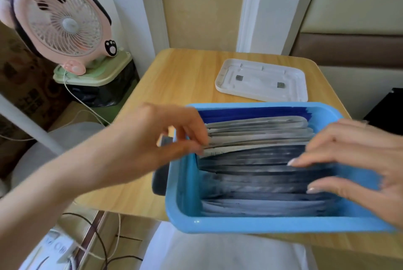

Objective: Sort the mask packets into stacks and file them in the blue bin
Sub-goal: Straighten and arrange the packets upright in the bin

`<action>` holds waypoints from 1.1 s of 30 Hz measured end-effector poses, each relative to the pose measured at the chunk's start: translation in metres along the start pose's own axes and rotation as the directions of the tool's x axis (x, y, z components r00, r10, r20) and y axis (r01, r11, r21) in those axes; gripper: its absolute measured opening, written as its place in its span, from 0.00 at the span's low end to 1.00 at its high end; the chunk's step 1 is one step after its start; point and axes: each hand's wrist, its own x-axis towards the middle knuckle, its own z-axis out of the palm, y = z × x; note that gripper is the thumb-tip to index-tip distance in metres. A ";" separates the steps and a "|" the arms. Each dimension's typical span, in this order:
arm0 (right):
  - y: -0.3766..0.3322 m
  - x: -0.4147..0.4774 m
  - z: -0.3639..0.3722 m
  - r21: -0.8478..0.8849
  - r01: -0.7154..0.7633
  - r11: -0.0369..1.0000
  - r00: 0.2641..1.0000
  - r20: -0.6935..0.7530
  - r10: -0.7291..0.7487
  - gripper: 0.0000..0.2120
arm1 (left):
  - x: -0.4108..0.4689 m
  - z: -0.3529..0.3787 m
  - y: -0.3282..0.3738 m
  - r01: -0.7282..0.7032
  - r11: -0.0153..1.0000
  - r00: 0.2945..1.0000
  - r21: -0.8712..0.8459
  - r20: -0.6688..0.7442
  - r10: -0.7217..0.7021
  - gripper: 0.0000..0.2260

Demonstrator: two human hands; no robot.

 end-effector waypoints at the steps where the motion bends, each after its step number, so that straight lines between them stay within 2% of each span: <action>1: -0.001 0.002 0.004 -0.012 0.018 1.000 1.000 0.005 -0.018 0.09 | -0.001 0.005 -0.001 -0.022 1.000 0.998 0.002 0.058 0.022 0.08; 3: -0.003 0.002 0.012 0.007 0.038 0.999 0.999 0.015 -0.039 0.08 | -0.003 0.009 -0.002 -0.078 0.997 0.986 0.019 0.147 0.074 0.10; 7: -0.001 0.001 0.012 0.021 0.074 0.997 0.995 0.065 -0.075 0.07 | -0.007 0.005 -0.008 -0.144 0.989 0.971 0.033 0.198 0.135 0.13; 10: 0.001 0.003 0.010 0.003 0.094 0.996 0.992 0.080 -0.094 0.08 | -0.008 0.003 -0.011 -0.033 0.994 0.998 -0.100 0.056 0.039 0.11; 13: 0.003 0.008 0.010 0.012 0.081 0.997 0.996 0.027 -0.081 0.07 | -0.006 0.004 -0.013 0.029 0.993 0.997 -0.114 -0.065 -0.037 0.10; 18: 0.007 0.014 0.014 0.107 0.044 0.993 0.998 -0.042 -0.040 0.06 | -0.003 0.007 -0.014 0.040 0.995 0.998 -0.088 -0.036 -0.043 0.08; 22: 0.005 0.012 0.012 0.034 0.066 0.997 0.997 0.039 -0.067 0.10 | -0.004 0.012 -0.013 -0.029 0.999 0.995 -0.017 0.095 0.030 0.12; 24: 0.004 0.011 0.010 0.003 0.095 0.995 0.992 0.086 -0.095 0.13 | -0.005 0.014 -0.014 -0.040 0.999 0.993 0.021 0.111 0.037 0.12; 29: 0.002 0.011 0.008 -0.049 0.137 0.989 0.983 0.132 -0.130 0.17 | -0.004 0.019 -0.015 -0.041 0.993 0.998 0.107 0.058 0.035 0.10; 33: 0.001 0.012 0.012 -0.072 0.154 0.985 0.985 0.085 -0.148 0.18 | -0.004 0.022 -0.015 -0.001 0.998 1.000 0.064 -0.018 0.002 0.04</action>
